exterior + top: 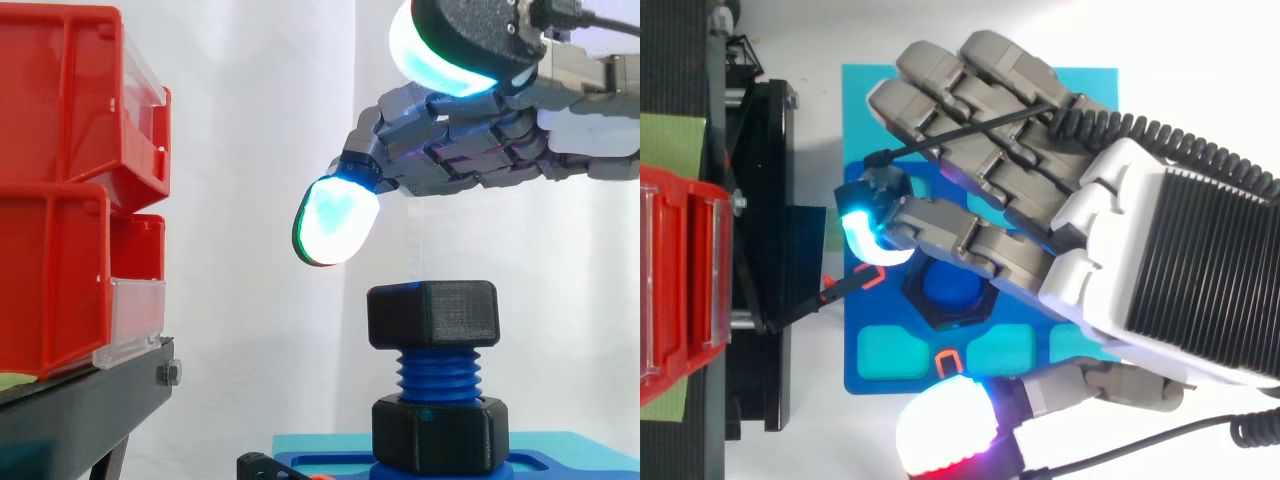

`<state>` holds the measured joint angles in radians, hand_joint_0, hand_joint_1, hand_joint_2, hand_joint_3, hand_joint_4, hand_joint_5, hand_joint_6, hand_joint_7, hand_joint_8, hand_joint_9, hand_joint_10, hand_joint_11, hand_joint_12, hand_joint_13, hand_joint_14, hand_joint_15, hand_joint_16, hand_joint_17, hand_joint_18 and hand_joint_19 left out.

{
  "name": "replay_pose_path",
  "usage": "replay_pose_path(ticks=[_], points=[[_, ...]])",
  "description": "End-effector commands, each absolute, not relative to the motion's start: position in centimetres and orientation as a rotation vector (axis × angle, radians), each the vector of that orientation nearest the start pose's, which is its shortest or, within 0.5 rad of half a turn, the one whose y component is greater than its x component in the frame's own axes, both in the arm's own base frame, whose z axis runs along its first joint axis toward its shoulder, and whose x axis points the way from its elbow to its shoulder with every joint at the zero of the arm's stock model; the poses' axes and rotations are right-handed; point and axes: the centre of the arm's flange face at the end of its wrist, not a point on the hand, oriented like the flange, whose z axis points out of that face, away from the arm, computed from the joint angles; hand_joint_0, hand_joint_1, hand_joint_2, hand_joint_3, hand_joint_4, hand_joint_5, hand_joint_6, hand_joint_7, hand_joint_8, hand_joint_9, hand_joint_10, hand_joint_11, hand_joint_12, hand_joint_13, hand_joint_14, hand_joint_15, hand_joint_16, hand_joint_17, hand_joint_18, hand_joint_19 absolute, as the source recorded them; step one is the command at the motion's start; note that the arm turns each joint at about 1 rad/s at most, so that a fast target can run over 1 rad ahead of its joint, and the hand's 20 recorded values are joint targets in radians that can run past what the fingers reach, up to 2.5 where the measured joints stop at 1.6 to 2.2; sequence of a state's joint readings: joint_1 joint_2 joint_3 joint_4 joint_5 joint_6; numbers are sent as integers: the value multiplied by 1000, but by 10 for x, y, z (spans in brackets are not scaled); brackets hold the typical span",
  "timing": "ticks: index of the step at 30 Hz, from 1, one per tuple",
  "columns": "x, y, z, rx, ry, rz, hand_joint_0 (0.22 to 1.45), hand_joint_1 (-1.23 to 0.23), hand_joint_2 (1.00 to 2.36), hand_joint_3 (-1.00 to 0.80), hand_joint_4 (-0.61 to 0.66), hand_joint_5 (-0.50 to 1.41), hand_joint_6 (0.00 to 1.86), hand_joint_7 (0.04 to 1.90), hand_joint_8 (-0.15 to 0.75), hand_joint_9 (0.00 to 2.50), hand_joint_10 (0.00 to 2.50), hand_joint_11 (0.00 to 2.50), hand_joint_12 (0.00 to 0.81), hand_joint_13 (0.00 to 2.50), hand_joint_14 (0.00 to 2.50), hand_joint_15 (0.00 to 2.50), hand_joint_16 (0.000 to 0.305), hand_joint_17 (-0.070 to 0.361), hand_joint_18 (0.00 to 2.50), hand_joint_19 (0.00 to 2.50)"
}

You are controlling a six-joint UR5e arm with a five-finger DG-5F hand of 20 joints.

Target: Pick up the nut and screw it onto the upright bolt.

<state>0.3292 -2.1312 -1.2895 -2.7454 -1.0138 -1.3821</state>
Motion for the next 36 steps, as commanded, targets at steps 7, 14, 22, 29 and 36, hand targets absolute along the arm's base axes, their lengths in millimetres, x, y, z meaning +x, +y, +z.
replay_pose_path(ticks=[7, 14, 22, 29, 36], points=[[721, 54, 324, 347, 1436, 17, 472, -131, 1000, -500, 222, -194, 503, 855, 259, 172, 0, 0, 374, 0, 0, 0, 63, 142, 0, 0], [720, 54, 323, 345, 1440, 19, 462, -126, 1000, -500, 215, -193, 503, 804, 259, 179, 0, 0, 378, 0, 0, 0, 64, 144, 0, 0], [717, 46, 316, 343, 1466, 5, 462, -101, 1000, -500, 211, -189, 503, 801, 254, 185, 0, 0, 377, 0, 0, 0, 64, 144, 0, 0], [717, 46, 314, 343, 1463, 8, 467, -96, 1000, -500, 208, -187, 503, 806, 255, 196, 0, 0, 373, 3, 0, 0, 63, 143, 0, 0], [716, 46, 313, 342, 1467, 6, 470, -102, 1000, -500, 212, -183, 503, 841, 257, 214, 0, 0, 369, 28, 0, 0, 63, 142, 0, 0]])
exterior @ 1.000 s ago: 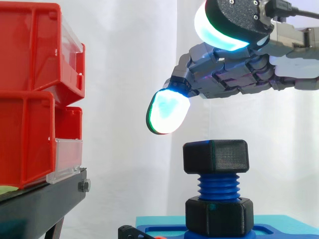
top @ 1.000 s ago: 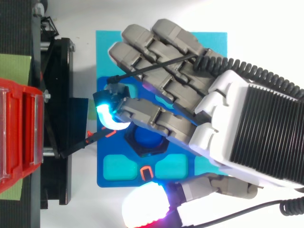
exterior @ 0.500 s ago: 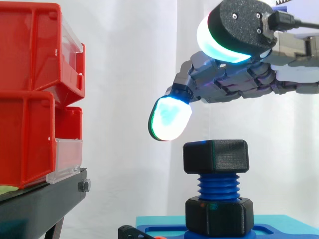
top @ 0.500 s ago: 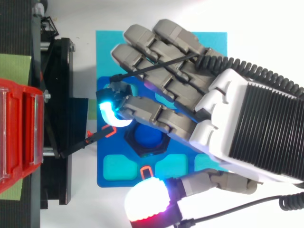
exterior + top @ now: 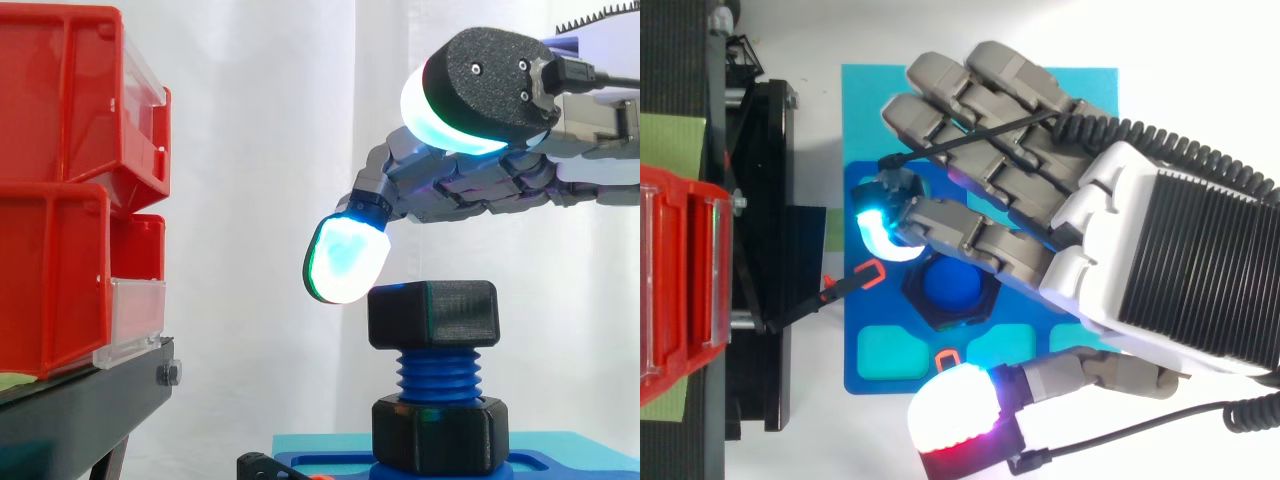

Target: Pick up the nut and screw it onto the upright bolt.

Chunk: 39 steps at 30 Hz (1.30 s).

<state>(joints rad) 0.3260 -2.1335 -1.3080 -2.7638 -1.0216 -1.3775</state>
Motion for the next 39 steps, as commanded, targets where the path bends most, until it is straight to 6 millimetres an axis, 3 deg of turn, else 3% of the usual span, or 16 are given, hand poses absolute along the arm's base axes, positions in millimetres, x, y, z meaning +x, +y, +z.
replay_pose_path(ticks=[1, 7, 22, 31, 39], points=[[716, 47, 313, 341, 1468, 7, 470, -104, 1000, -500, 207, -182, 503, 844, 258, 220, 0, 0, 368, 31, 0, 0, 63, 142, 0, 0], [716, 45, 312, 342, 1471, 3, 478, -161, 1000, -500, 258, -164, 503, 876, 277, 388, 0, 0, 351, 181, 0, 0, 61, 136, 10, 0], [714, 35, 311, 343, 1491, -13, 504, -235, 1000, -500, 333, -88, 504, 1047, 293, 767, 0, 0, 298, 491, 0, 0, 52, 116, 320, 0], [710, 22, 307, 341, 1539, -43, 514, -257, 1000, -500, 299, -41, 504, 1188, 292, 915, 1, 0, 275, 589, 1, 0, 48, 107, 457, 24], [709, 9, 306, 349, 1547, -58, 524, -285, 1000, -500, 186, 27, 502, 1382, 287, 1123, 0, 39, 239, 725, 1, 30, 43, 98, 609, 111]])
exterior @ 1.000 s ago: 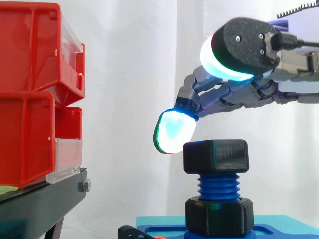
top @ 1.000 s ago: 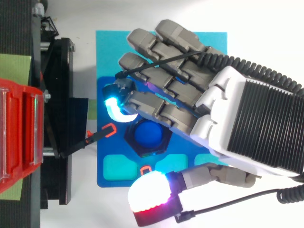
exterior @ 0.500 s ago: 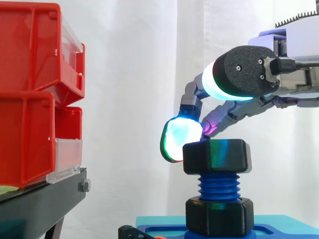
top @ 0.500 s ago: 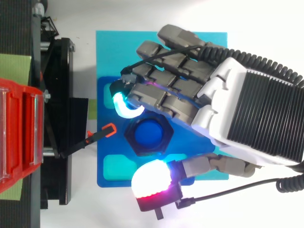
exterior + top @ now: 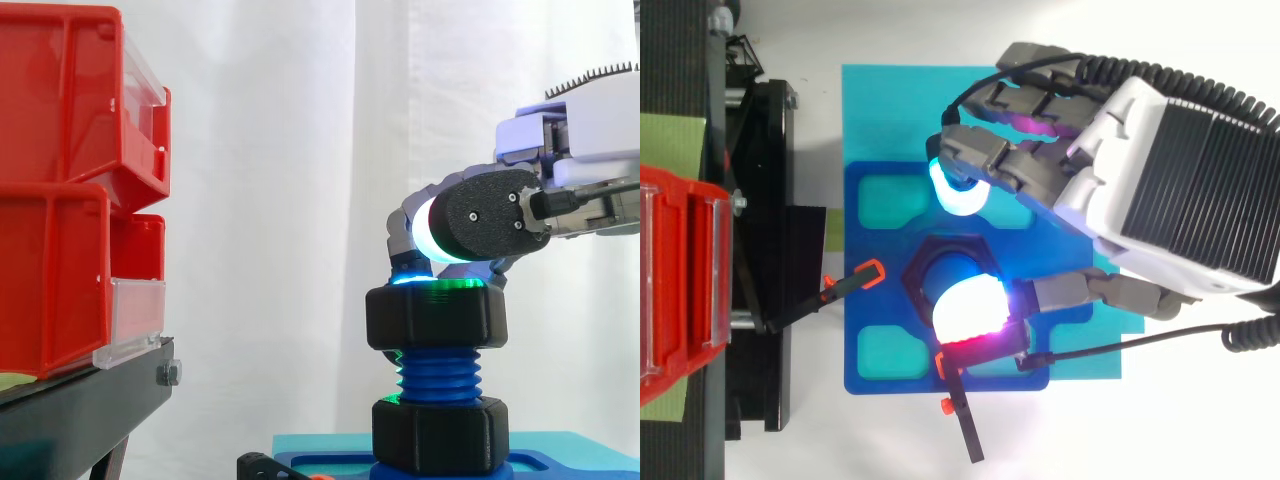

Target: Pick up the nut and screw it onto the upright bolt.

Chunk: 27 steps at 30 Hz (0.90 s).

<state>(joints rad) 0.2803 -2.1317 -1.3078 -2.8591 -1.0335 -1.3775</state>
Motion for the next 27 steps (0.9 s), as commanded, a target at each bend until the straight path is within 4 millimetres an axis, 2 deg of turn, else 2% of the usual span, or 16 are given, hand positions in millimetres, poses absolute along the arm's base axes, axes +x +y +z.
replay_pose_path(ticks=[1, 4, 6, 9, 14, 20, 27], points=[[709, 5, 306, 352, 1546, -61, 526, -287, 1000, -500, 180, 31, 502, 1398, 283, 1137, 0, 38, 236, 735, 0, 29, 43, 97, 619, 113], [709, 2, 306, 347, 1547, -56, 524, -278, 1000, -500, 175, 34, 501, 1412, 280, 1166, 2, 51, 230, 756, 2, 43, 43, 97, 633, 127], [710, 3, 307, 346, 1545, -53, 511, -239, 1000, -500, 218, -4, 504, 1265, 272, 1099, 0, 31, 246, 725, 2, 40, 44, 100, 614, 118], [710, 2, 308, 344, 1541, -48, 487, -163, 1000, -500, 298, -69, 504, 998, 270, 921, 0, 0, 286, 549, 0, 0, 48, 109, 425, 40], [715, 3, 315, 334, 1531, -33, 473, -80, 1000, -500, 237, -131, 502, 757, 240, 701, 0, 0, 315, 325, 0, 0, 53, 119, 128, 0], [716, 3, 317, 328, 1521, -28, 469, -21, 1000, -500, 221, -143, 502, 692, 226, 583, 0, 0, 328, 217, 0, 0, 54, 122, 0, 0], [722, 19, 321, 314, 1474, 15, 474, 22, 1000, -500, 161, -122, 502, 658, 202, 510, 0, 0, 328, 138, 0, 0, 55, 124, 0, 0]])
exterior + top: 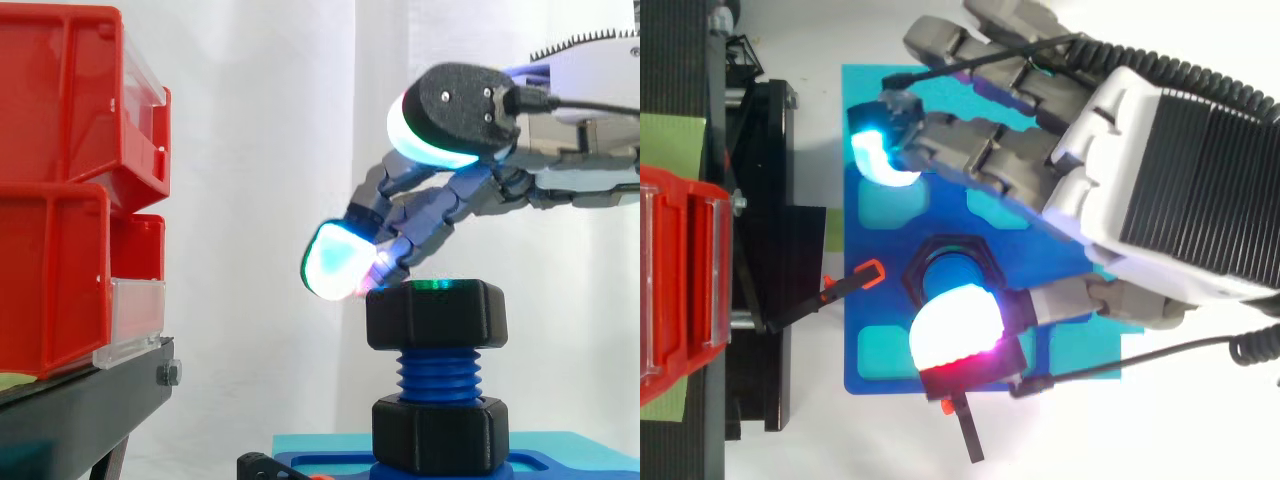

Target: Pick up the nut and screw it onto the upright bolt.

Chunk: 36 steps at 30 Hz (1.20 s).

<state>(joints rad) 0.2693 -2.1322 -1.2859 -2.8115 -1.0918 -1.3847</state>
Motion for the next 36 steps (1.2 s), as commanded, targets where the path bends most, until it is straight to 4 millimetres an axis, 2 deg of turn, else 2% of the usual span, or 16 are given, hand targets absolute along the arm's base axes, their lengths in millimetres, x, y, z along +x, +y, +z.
replay_pose_path(ticks=[1, 6, 18, 27, 36], points=[[722, 19, 321, 314, 1474, 15, 475, 28, 1000, -500, 160, -119, 502, 662, 200, 505, 0, 0, 329, 136, 0, 0, 55, 124, 0, 0], [721, 29, 321, 306, 1476, 26, 479, 33, 1000, -500, 161, -102, 502, 684, 202, 493, 0, 0, 331, 129, 0, 0, 55, 123, 0, 0], [720, 39, 321, 299, 1484, 39, 498, -3, 1000, -500, 172, -65, 503, 780, 214, 539, 0, 0, 323, 160, 0, 0, 53, 118, 0, 0], [719, 38, 320, 298, 1491, 35, 503, -56, 1000, -500, 236, -55, 504, 984, 232, 560, 0, 0, 326, 193, 0, 0, 52, 116, 0, 0], [719, 36, 318, 296, 1501, 31, 503, -105, 1000, -500, 226, -47, 504, 1048, 242, 585, 0, 0, 325, 212, 0, 0, 52, 117, 0, 0]])
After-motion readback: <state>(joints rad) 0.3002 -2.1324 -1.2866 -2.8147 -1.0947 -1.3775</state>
